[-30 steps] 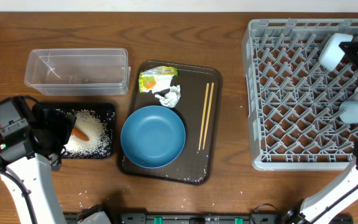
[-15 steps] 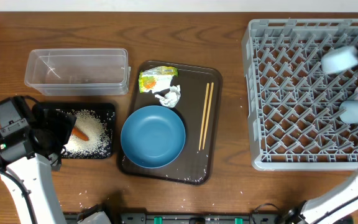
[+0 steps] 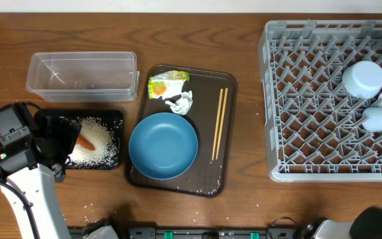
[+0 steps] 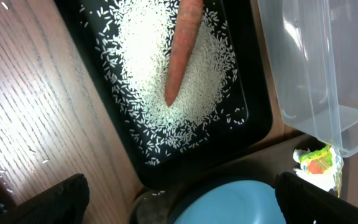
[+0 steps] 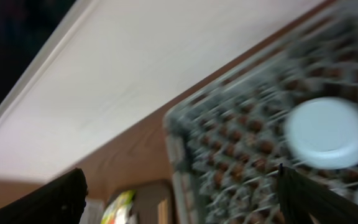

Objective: Sort waste into correct bins and load items into the dishwasher rack
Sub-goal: 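Reach the right gripper to the blue plate rim and grasp it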

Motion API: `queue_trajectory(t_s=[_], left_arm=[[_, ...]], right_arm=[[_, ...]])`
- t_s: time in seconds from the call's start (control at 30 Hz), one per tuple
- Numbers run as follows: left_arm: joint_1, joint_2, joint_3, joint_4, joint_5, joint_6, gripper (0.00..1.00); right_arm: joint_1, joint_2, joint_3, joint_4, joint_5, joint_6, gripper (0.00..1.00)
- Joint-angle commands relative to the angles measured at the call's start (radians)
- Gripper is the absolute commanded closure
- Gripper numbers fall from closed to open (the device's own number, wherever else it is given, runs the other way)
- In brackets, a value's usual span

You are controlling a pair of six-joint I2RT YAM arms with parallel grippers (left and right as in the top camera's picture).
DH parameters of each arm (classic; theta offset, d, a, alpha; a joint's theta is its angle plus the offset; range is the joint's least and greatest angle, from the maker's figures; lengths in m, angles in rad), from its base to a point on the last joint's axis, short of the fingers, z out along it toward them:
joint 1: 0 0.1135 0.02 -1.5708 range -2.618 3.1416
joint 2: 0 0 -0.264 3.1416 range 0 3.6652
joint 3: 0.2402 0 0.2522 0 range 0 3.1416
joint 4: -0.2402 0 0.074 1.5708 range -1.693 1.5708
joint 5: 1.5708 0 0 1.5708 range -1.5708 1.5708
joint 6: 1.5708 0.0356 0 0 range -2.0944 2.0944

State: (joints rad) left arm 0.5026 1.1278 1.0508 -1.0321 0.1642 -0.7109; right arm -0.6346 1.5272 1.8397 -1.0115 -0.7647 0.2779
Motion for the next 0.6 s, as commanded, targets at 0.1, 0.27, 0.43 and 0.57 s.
queue_trajectory(t_s=[0.1, 0.27, 0.43, 0.57], left_arm=[[0.004, 0.002, 0.020, -0.003, -0.016, -0.009, 0.03], [0.004, 0.002, 0.020, -0.003, -0.016, -0.009, 0.03], [0.004, 0.002, 0.020, -0.003, -0.017, -0.009, 0.03], [0.004, 0.002, 0.020, -0.003, -0.016, -0.009, 0.03]], right_arm=[[0.315, -0.079, 0.006, -0.115, 0.034, -0.095, 0.16], [0.657, -0.063, -0.017, -0.214, 0.212, -0.139, 0.28], [0.996, -0.032, -0.118, -0.202, 0.423, -0.171, 0.23], [1.207, 0.012, -0.217, -0.169, 0.439, -0.298, 0.11]])
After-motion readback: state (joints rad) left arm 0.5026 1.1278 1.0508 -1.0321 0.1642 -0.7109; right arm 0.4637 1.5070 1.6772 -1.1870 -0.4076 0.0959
